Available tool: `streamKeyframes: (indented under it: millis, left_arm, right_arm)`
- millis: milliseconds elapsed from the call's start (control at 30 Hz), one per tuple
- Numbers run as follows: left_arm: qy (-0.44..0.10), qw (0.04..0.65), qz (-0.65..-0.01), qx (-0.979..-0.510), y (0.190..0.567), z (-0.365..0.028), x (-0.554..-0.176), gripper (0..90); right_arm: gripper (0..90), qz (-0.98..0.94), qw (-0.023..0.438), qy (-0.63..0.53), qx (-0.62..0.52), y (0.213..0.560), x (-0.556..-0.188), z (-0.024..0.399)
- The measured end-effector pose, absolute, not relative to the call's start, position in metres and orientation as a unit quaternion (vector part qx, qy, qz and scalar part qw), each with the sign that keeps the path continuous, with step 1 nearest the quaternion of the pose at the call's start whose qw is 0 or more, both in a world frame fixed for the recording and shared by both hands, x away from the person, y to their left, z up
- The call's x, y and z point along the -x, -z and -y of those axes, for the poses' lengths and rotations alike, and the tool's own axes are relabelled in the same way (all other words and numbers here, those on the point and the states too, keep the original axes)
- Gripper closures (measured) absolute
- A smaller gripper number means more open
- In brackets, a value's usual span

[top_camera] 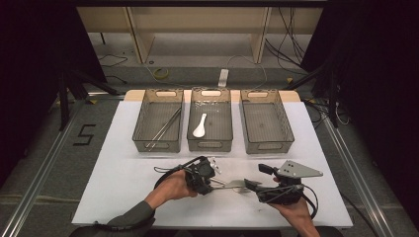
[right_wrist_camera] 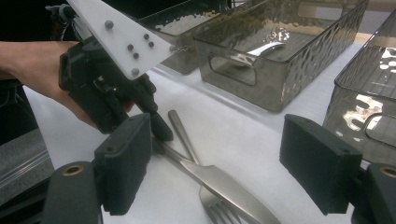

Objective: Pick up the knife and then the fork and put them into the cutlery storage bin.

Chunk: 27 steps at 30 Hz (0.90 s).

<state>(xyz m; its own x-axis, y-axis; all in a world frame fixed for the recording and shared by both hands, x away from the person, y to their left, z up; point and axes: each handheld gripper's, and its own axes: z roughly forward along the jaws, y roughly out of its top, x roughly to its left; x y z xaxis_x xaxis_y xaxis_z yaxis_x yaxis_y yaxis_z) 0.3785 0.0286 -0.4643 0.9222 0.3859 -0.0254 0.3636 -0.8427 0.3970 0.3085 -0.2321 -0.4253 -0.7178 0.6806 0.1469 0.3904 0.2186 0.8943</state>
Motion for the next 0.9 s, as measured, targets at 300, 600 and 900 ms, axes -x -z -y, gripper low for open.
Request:
streamKeyframes:
  millis: [300,600,900]
  left_arm:
    - [-0.017,0.193,-0.178,-0.965,0.4631,-0.0281,-0.3767,75.5]
    - [-0.008,0.178,-0.16,-0.971,0.4621,-0.0243,-0.3719,82.9]
    - [-0.01,0.179,-0.166,-0.97,0.4619,-0.0244,-0.3712,83.4]
  right_arm:
    - [26.0,-0.769,0.139,-0.518,-0.347,0.4255,-0.3085,0.2315]
    - [26.0,-0.77,0.14,-0.517,-0.347,0.4255,-0.3085,0.2312]
    - [26.0,-0.77,0.141,-0.516,-0.347,0.4254,-0.3087,0.2312]
